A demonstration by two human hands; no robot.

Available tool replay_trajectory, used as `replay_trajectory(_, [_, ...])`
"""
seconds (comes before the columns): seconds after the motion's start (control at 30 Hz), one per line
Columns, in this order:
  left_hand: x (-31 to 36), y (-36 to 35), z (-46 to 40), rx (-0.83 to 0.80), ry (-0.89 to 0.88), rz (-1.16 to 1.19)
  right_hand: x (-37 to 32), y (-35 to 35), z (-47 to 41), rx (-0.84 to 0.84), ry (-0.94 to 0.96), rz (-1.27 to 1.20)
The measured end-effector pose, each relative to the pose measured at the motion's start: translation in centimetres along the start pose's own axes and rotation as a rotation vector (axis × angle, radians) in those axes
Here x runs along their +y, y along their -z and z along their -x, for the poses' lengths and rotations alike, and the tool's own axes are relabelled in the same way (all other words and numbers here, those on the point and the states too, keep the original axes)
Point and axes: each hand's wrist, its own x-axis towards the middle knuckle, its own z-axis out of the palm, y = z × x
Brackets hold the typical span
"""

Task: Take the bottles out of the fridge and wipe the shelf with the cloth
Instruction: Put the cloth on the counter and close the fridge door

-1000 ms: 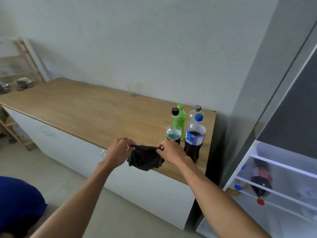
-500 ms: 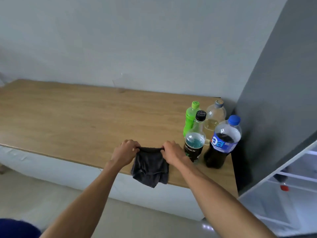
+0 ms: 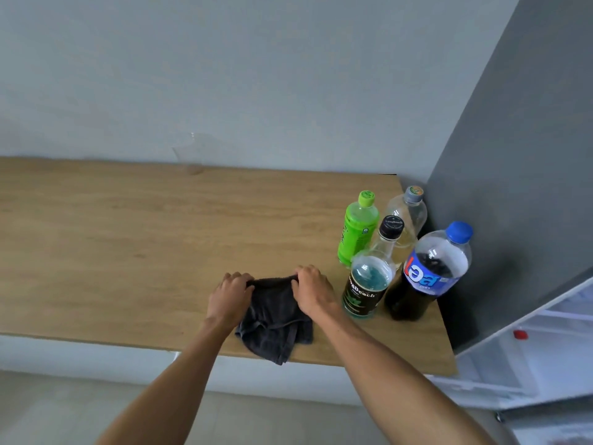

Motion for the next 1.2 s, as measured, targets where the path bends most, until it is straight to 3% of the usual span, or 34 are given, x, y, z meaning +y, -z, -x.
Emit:
replay_trajectory(0.3, [1.6, 2.1, 1.9, 0.046, -0.04, 0.046, 0.0, 2.5, 3.0, 0.039, 0.111, 0.051])
replay_trajectory(0.53, [5.3, 7.6, 6.2, 0.118, -0.014, 0.04, -1.4, 8.2, 7.0, -0.074, 0.238, -0.052])
replay_trajectory(0.67, [8.3, 10.2, 9.3, 0.193, -0.039, 0.069, 0.0, 12.1, 11.0, -0.051, 0.299, -0.107])
replay_trajectory(0.83, [14.7, 10.3, 15.4, 0.27, -0.088, 0.053, 5.4, 16.9, 17.6, 0.027, 0.367, -0.14])
replay_trajectory(1.03, [24.7, 5.2, 23.0, 0.298, -0.159, 0.021, 15.3, 21.0, 24.7, 0.069, 0.338, -0.086])
replay_trajectory(1.2, [35.4, 0.7, 26.9, 0.24, -0.381, 0.019, 25.9, 25.9, 31.2, 0.177, 0.225, -0.058])
